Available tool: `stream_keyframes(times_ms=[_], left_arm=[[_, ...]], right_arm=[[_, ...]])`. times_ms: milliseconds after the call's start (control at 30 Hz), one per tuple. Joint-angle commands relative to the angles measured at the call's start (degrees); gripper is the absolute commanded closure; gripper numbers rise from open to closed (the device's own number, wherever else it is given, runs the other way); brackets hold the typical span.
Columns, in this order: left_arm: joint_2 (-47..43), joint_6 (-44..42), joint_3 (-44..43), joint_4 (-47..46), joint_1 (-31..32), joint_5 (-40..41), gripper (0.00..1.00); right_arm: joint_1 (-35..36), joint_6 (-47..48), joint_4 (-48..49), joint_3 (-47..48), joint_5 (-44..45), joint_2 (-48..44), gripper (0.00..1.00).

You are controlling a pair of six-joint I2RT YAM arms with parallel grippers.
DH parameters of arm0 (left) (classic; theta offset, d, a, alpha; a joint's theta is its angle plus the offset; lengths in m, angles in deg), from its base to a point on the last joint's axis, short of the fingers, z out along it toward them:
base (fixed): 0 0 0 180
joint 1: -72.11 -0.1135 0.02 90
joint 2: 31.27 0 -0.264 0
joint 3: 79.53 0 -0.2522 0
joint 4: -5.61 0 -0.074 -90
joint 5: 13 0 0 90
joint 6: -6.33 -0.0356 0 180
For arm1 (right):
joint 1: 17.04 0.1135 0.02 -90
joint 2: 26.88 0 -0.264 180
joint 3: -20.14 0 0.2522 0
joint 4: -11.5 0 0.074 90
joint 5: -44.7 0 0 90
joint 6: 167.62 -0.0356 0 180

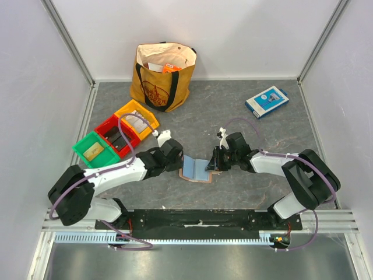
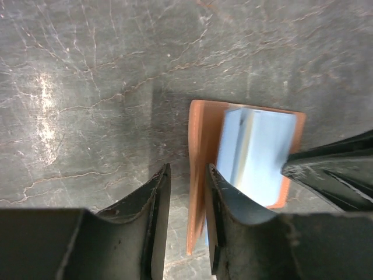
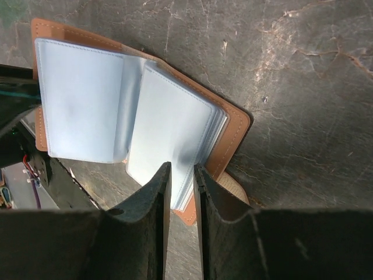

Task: Take the credit cards out of the card holder
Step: Open the card holder at the center of the board, then remove the credit card from the card holder.

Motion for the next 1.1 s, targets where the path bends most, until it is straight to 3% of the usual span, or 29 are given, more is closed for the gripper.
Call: stream_keyframes(times_ms=[0, 67, 167, 367, 500, 633, 1067], left_arm=[[-6.2, -2.4, -4.3, 2.8, -0.2, 1.4, 0.58], [-7.4, -4.5, -6.7, 3.1, -0.2, -1.1, 0.52], [-6.9, -6.1, -9.8, 1.8, -0.1, -7.7, 0.51], [-0.4, -5.7, -10.3, -2.3, 1.2, -16.0, 0.61], [3.6, -4.4, -7.0, -3.8, 1.2, -14.2, 0.78], [6.0, -3.5, -3.7, -3.7, 0.8, -10.1, 0.85], [10.7, -1.2, 0.3, -6.8, 0.5, -10.1, 0.9]], right_arm=[[0.2, 3.7, -3.4, 0.9, 4.4, 0.7, 0.71], [0.2, 4.0, -4.0, 1.0, 4.7, 0.7, 0.71], [0.2, 4.2, -4.0, 1.0, 4.9, 0.4, 0.71], [0.2, 3.7, -3.9, 1.1, 3.8, 0.1, 0.71], [0.1, 2.7, -3.0, 0.7, 3.3, -0.9, 0.71], [0.0, 0.7, -1.0, 0.2, 0.7, -2.2, 0.69], [0.0, -2.1, 2.5, 1.1, -4.9, -2.6, 0.67]])
